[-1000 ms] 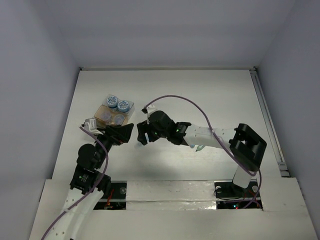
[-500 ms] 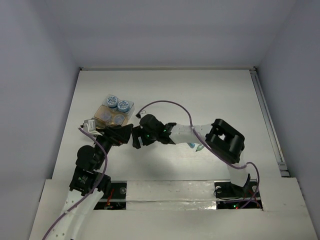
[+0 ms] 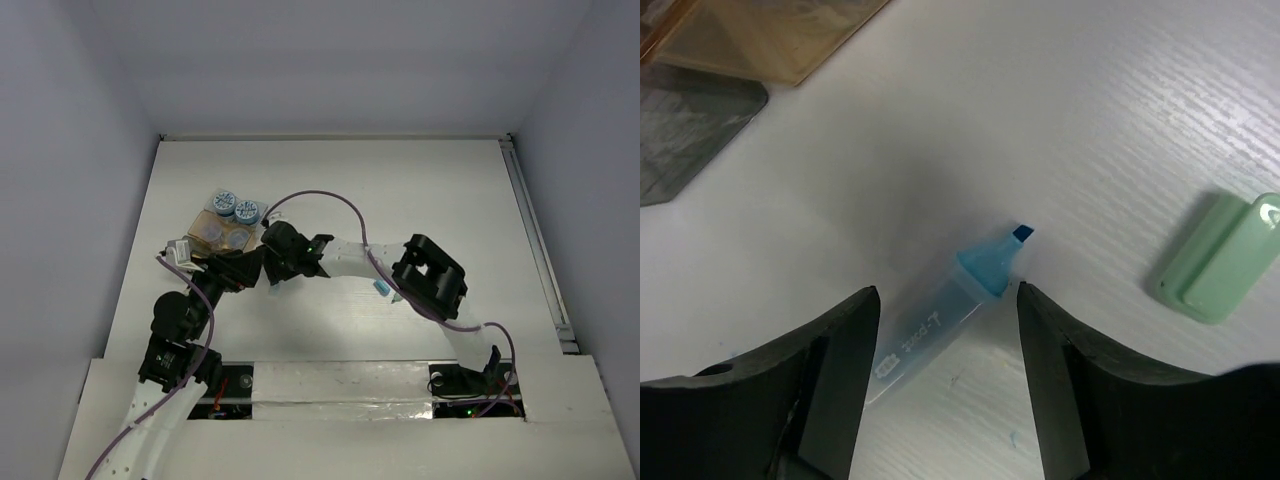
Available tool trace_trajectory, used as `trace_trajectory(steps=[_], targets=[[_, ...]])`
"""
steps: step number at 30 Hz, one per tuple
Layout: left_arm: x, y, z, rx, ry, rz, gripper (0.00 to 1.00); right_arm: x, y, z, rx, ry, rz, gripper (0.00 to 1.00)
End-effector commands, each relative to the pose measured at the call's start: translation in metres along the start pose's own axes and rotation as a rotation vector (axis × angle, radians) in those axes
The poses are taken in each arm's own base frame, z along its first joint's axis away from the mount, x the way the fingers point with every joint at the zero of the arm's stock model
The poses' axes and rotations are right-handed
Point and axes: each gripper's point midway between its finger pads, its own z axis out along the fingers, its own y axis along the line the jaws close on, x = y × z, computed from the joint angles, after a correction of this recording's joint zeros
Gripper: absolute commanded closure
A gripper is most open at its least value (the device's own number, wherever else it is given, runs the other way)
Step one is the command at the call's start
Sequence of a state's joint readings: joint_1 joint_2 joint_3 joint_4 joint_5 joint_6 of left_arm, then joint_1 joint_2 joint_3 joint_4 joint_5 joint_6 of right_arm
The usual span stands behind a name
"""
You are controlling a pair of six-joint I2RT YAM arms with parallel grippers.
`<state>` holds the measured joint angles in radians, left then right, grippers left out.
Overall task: Sort the stationery into containers
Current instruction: Pick up the pen from the center of the board.
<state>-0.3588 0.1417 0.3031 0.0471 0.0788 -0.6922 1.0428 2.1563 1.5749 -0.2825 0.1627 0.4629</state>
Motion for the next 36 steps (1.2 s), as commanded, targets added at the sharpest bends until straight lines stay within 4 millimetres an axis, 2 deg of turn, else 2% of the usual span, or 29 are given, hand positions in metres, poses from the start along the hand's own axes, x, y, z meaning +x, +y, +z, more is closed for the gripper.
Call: trace_trajectory(steps=[1,2,6,12,13,16,19,20,22,23,26,30,31,33,36], targets=[[-0.011,-0.012,0.0,0.043,-0.04,0.007,0.02,0.024,-0.012,0.006,0.112,0.093,-0.088,0.38],[-0.011,-0.01,0.0,0.036,-0.04,0.003,0.02,0.02,-0.007,0.007,0.119,0.084,-0.097,0.4],[-0.014,-0.005,-0.002,0.007,-0.061,-0.005,0.02,0.027,-0.001,0.007,0.138,0.111,-0.094,0.48],[-0.028,0.002,-0.01,-0.05,-0.127,-0.021,0.03,0.038,-0.01,0.009,0.181,0.121,-0.052,0.57],[-0.029,0.008,-0.012,-0.083,-0.137,-0.028,0.03,0.04,-0.011,0.01,0.181,0.124,-0.047,0.57],[-0.033,0.014,-0.017,-0.108,-0.172,-0.053,0.03,0.047,-0.011,0.011,0.169,0.125,-0.02,0.71],[-0.031,0.016,-0.017,-0.115,-0.167,-0.07,0.03,0.038,-0.009,0.002,0.155,0.079,0.012,0.77],[-0.027,0.018,-0.015,-0.122,-0.154,-0.07,0.03,0.041,-0.012,-0.001,0.158,0.076,0.018,0.82],[-0.019,0.019,-0.012,-0.116,-0.119,-0.072,0.03,0.024,-0.019,-0.006,0.131,0.023,0.078,0.84],[-0.016,0.019,-0.009,-0.114,-0.101,-0.073,0.05,0.018,-0.022,-0.017,0.11,0.001,0.098,0.86],[0.001,0.017,-0.004,-0.078,-0.038,-0.073,0.12,-0.009,-0.03,-0.031,0.067,-0.084,0.161,0.87],[0.035,0.011,0.004,0.014,0.097,-0.079,0.21,-0.046,-0.036,-0.071,0.038,-0.224,0.203,0.87],[0.052,0.009,0.004,0.049,0.165,-0.084,0.22,-0.051,-0.037,-0.077,0.039,-0.246,0.209,0.87],[0.064,0.011,0.008,0.058,0.213,-0.085,0.26,-0.062,-0.04,-0.09,0.049,-0.295,0.221,0.87],[0.08,-0.008,0.009,0.174,0.284,-0.075,0.29,-0.079,-0.042,-0.112,0.027,-0.36,0.241,0.87]])
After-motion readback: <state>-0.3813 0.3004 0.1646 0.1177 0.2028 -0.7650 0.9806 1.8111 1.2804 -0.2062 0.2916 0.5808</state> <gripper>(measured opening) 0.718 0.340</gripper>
